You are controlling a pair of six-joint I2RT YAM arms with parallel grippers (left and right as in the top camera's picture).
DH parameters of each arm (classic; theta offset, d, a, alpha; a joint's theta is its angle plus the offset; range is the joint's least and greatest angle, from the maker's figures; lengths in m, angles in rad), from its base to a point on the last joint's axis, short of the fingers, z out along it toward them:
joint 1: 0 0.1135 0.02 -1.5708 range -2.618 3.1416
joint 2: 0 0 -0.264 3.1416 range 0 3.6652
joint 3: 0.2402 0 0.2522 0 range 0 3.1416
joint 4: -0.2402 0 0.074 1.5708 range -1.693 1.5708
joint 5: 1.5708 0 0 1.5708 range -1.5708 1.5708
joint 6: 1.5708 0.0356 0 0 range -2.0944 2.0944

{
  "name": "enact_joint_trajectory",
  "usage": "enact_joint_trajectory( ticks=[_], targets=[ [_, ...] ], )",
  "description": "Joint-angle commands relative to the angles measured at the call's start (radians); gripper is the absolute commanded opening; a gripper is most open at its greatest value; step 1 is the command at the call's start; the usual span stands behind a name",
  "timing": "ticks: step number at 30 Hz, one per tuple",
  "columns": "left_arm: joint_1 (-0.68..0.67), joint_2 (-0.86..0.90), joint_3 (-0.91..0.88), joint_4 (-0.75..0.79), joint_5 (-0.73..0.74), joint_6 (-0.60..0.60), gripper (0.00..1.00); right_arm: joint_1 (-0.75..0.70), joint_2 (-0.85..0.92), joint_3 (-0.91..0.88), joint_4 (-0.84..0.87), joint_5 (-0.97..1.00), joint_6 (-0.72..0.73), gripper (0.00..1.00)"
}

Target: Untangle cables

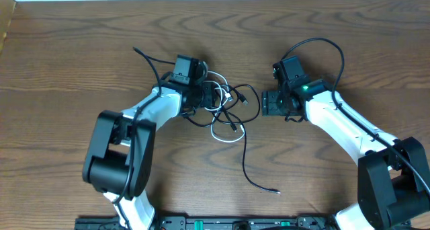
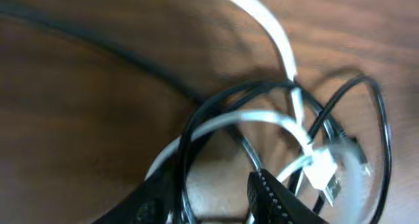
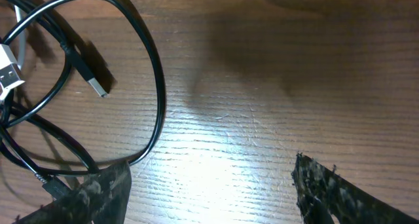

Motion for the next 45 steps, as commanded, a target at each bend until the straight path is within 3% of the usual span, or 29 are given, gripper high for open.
enact_joint_trajectory(
  ticks=[1,2,3,4,10,13,17,23,27,32,36,38,42,45],
  targets=[
    [-0.005,0.059,-0.005,-0.005,-0.021,0.014,0.4,-0.004,0.003,0.005,0.0,0.015,0.013,0.75],
    [-0.008,0.063,-0.005,-0.008,-0.021,0.014,0.34,-0.004,0.003,0.005,0.0,0.015,0.013,0.75],
    [-0.015,0.069,-0.005,-0.012,-0.016,0.014,0.1,-0.004,0.003,0.005,0.0,0.015,0.013,0.75],
    [-0.019,0.068,-0.005,-0.013,-0.01,0.013,0.07,-0.004,0.003,0.005,0.0,0.015,0.013,0.75],
    [-0.029,-0.015,-0.003,-0.015,0.025,0.013,0.07,-0.004,0.003,0.005,0.0,0.015,0.013,0.75],
    [-0.024,-0.174,0.008,-0.015,0.109,0.008,0.07,-0.003,0.003,0.005,0.015,-0.011,-0.023,0.75],
    [-0.024,-0.481,0.011,-0.014,0.208,-0.025,0.07,-0.003,0.003,0.006,0.13,-0.309,-0.263,0.73],
    [-0.024,-0.703,0.011,-0.043,0.228,-0.028,0.07,-0.004,0.003,0.006,0.305,-0.525,-0.281,0.73],
    [-0.024,-0.762,0.011,-0.08,0.228,-0.028,0.07,-0.005,0.003,0.006,0.401,-0.636,-0.279,0.73],
    [-0.024,-0.681,0.01,-0.255,0.084,-0.028,0.08,0.01,0.003,0.006,0.311,-0.476,-0.276,0.73],
    [-0.025,-0.541,0.008,-0.337,0.081,-0.029,0.37,0.019,0.003,0.006,0.193,-0.269,-0.24,0.72],
    [-0.025,-0.455,0.008,-0.35,0.08,-0.059,0.37,0.017,0.003,0.006,0.159,-0.218,-0.227,0.72],
    [-0.025,-0.269,0.008,-0.343,0.085,-0.231,0.37,0.018,0.003,0.006,0.144,-0.212,-0.227,0.72],
    [-0.025,-0.167,0.008,-0.29,0.055,-0.233,0.37,0.018,0.003,0.006,0.145,-0.212,-0.227,0.72]
  ],
)
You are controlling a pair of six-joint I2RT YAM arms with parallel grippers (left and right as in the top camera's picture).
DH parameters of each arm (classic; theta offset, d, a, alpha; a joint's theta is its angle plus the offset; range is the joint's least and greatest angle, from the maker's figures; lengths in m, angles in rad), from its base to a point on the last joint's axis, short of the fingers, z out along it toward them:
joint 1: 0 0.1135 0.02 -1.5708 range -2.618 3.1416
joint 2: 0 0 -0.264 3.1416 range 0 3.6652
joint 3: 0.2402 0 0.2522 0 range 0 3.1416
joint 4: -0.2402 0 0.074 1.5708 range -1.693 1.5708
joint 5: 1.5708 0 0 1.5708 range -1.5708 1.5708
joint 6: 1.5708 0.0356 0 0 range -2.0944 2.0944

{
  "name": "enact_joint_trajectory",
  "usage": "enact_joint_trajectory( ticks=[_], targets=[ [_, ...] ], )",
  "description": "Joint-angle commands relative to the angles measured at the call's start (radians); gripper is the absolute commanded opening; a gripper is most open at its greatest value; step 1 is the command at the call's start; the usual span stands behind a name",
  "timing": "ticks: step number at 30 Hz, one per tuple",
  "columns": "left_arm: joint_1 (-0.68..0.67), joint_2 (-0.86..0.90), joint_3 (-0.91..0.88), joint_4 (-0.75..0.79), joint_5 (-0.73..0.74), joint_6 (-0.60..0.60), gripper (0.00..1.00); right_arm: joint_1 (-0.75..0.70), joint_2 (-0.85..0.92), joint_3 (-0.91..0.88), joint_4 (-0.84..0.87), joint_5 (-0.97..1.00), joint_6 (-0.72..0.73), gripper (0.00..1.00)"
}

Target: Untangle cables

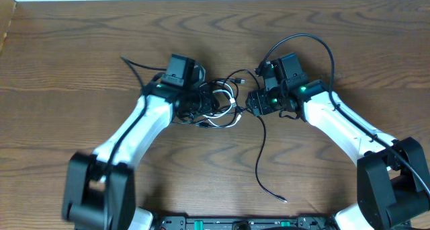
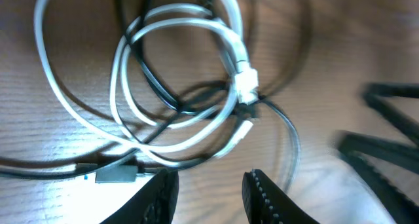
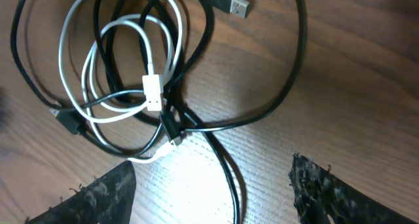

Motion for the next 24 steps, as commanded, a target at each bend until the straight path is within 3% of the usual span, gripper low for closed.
enact_joint_trajectory(
  ticks=[1,6,13,14,15,16,21,24],
  targets=[
    [0.0,0.105,0.004,0.052,-0.072,-0.047,0.37,0.001,0.003,0.006,-0.003,0.026,0.014,0.72],
    [-0.004,0.188,0.004,0.151,-0.152,0.078,0.37,0.002,0.003,0.006,-0.003,0.026,0.014,0.73],
    [-0.056,0.235,0.003,0.207,-0.296,0.098,0.37,0.002,0.003,0.006,-0.004,0.025,0.033,0.72],
    [-0.071,0.238,0.003,0.223,-0.296,0.108,0.34,0.002,0.003,0.006,-0.006,0.025,0.033,0.72],
    [-0.08,0.238,0.004,0.234,-0.296,0.111,0.25,0.002,0.003,0.006,-0.006,0.025,0.033,0.72],
    [-0.089,0.237,0.004,0.25,-0.297,0.111,0.08,0.002,0.003,0.006,-0.006,0.025,0.033,0.72],
    [-0.082,0.15,0.02,0.259,-0.288,0.118,0.07,0.002,0.003,0.006,-0.018,0.026,0.032,0.73],
    [-0.082,-0.031,0.031,0.261,-0.211,0.117,0.07,0.002,0.003,0.006,-0.016,0.026,0.032,0.74]
  ],
)
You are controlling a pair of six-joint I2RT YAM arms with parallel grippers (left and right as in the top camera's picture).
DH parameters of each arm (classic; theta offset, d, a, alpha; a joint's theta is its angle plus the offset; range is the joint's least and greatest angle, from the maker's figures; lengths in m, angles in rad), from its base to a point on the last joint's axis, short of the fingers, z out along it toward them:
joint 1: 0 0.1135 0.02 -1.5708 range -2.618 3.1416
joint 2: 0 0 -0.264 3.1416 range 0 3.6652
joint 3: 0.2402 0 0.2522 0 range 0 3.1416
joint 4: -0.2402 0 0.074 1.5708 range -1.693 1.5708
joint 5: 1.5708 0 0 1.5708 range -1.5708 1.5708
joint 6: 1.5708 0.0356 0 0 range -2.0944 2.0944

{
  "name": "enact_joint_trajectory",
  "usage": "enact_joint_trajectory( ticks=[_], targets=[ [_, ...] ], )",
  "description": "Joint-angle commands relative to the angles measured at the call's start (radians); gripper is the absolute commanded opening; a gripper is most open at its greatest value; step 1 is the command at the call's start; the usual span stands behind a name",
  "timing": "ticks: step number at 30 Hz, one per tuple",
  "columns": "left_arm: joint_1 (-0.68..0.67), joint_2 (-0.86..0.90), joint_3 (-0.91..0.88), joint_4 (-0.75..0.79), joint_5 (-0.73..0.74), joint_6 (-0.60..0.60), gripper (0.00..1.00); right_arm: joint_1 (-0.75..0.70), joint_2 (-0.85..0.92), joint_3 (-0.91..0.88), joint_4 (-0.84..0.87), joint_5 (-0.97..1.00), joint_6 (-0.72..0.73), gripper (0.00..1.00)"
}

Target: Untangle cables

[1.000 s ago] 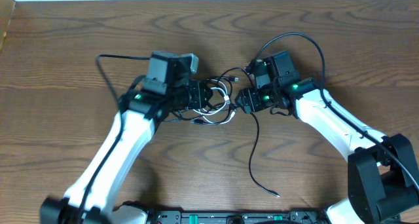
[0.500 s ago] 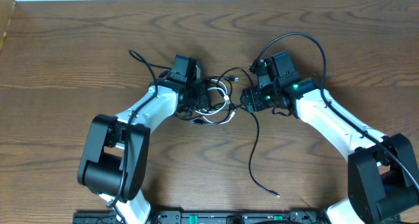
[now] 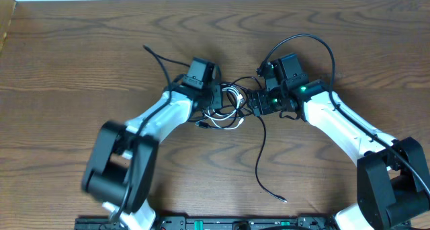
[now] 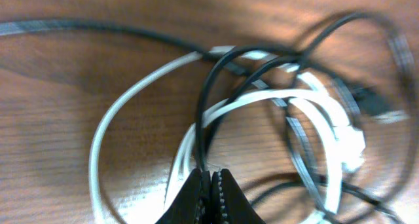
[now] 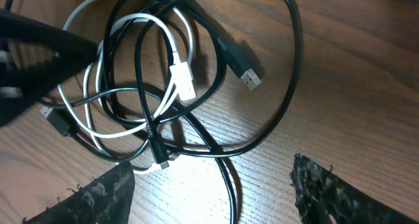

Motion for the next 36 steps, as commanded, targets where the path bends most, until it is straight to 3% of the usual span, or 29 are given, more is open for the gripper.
enact_joint_trajectory(
  ticks=[1,5,8,16,19,23,29,31,33,34,35,36],
  targets=[
    [0.004,-0.254,0.031,0.003,0.062,0.014,0.07,0.002,0.003,0.006,0.0,0.008,0.011,0.74],
    [0.004,-0.506,0.031,-0.023,0.056,0.01,0.07,0.005,0.003,0.006,0.031,-0.01,0.011,0.76],
    [0.004,-0.557,0.031,-0.071,0.013,0.01,0.07,0.014,0.003,0.006,0.055,-0.029,0.01,0.76],
    [0.004,-0.466,0.026,-0.347,-0.009,0.01,0.08,0.098,0.011,0.006,0.068,-0.024,-0.028,0.74],
    [0.004,-0.425,0.026,-0.394,-0.009,0.01,0.24,0.142,0.042,0.006,0.108,0.033,-0.027,0.73],
    [0.004,-0.397,0.026,-0.411,-0.021,0.01,0.35,0.167,0.098,0.006,0.148,0.063,-0.027,0.71],
    [0.004,-0.389,0.025,-0.51,-0.326,0.009,0.37,0.195,0.186,0.006,0.189,0.062,-0.026,0.64],
    [0.004,-0.389,0.025,-0.535,-0.404,0.009,0.37,0.203,0.203,0.006,0.193,0.06,-0.018,0.58],
    [0.004,-0.389,0.025,-0.547,-0.424,0.009,0.37,0.21,0.222,0.006,0.193,0.06,-0.015,0.45],
    [0.004,-0.389,0.025,-0.547,-0.418,0.008,0.37,0.211,0.225,0.006,0.191,0.063,-0.014,0.3],
    [0.004,-0.389,0.025,-0.547,-0.416,-0.011,0.37,0.21,0.227,0.006,0.185,0.098,0.034,0.01],
    [0.004,-0.389,0.025,-0.547,-0.415,-0.018,0.37,0.204,0.217,0.006,0.183,0.108,0.065,0.01]
  ],
)
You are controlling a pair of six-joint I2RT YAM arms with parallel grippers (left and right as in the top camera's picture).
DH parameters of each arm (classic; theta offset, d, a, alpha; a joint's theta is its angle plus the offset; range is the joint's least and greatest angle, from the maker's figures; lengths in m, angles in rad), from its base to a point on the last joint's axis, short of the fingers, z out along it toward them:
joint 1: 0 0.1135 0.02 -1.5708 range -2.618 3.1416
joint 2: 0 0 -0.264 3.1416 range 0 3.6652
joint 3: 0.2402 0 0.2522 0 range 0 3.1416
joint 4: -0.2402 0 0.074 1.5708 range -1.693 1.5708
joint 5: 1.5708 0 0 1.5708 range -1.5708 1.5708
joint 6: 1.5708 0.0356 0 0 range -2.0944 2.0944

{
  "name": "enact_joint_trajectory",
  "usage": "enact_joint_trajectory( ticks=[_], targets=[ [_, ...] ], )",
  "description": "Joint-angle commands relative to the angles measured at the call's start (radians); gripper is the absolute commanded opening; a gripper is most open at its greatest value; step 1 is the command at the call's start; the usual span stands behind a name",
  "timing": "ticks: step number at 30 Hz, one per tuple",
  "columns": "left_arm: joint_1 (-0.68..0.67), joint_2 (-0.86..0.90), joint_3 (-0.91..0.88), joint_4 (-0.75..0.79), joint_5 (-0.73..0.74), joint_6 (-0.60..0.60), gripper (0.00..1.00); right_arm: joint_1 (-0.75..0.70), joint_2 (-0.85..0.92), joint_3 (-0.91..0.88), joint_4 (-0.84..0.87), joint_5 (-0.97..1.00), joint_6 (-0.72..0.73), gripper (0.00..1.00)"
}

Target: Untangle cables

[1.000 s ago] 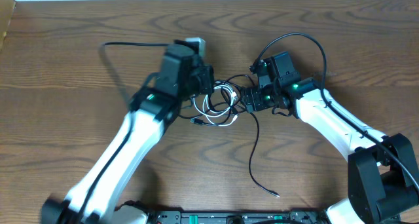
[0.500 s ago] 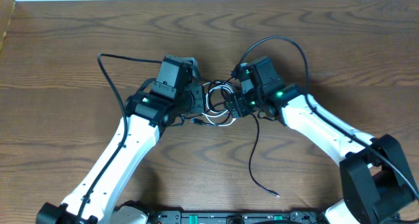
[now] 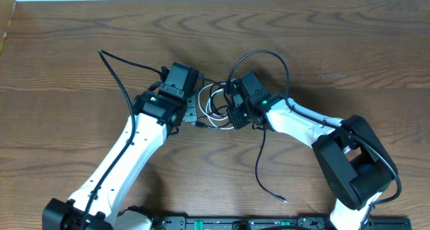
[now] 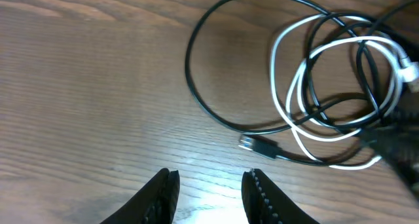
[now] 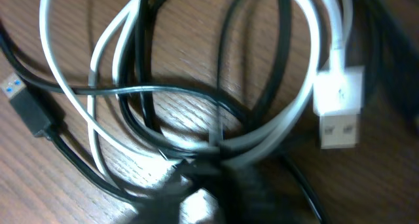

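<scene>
A tangle of white and black cables (image 3: 216, 107) lies mid-table between my arms. My left gripper (image 3: 191, 114) sits just left of it, open, with bare wood between its fingertips (image 4: 208, 185). In the left wrist view the white loops (image 4: 327, 86) and a small black plug (image 4: 252, 143) lie ahead to the right. My right gripper (image 3: 235, 114) is pressed into the tangle's right side. Its blurred fingers (image 5: 222, 185) look shut on crossing black and white strands. A white USB plug (image 5: 339, 109) and a blue-tipped black plug (image 5: 26, 106) lie close by.
One black cable runs from the tangle to the upper left (image 3: 111, 62). Another black tail (image 3: 262, 163) trails toward the table's front. The right arm's own lead (image 3: 259, 55) arcs above its wrist. A white wall borders the far edge.
My left gripper let go of the black strand, opened, and now sits left of the tangle. My right gripper moved left from beside the tangle into it and appears shut on strands.
First my left gripper was in the tangle while the right stood open well to its right. Then the right was close beside the bunched cables. Then my left was shut on a black strand. Now the left is open and the right is in the tangle.
</scene>
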Motion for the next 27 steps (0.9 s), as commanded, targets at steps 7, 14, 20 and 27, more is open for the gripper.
enact_joint_trajectory(
  ticks=[7,14,20,27],
  targets=[
    [0.003,0.006,-0.001,-0.003,-0.053,-0.016,0.37,-0.186,-0.282,0.056,-0.032,-0.271,0.057,0.01],
    [0.002,0.006,-0.001,0.01,-0.044,-0.108,0.37,-0.433,-0.669,0.087,0.067,-0.535,0.046,0.01],
    [0.002,0.006,-0.001,0.072,0.116,-0.11,0.38,-0.468,-0.777,0.087,-0.111,-0.005,0.013,0.01],
    [0.003,0.006,-0.001,0.065,0.116,-0.11,0.38,-0.586,-0.755,0.087,-0.468,0.928,0.208,0.01]
  ],
)
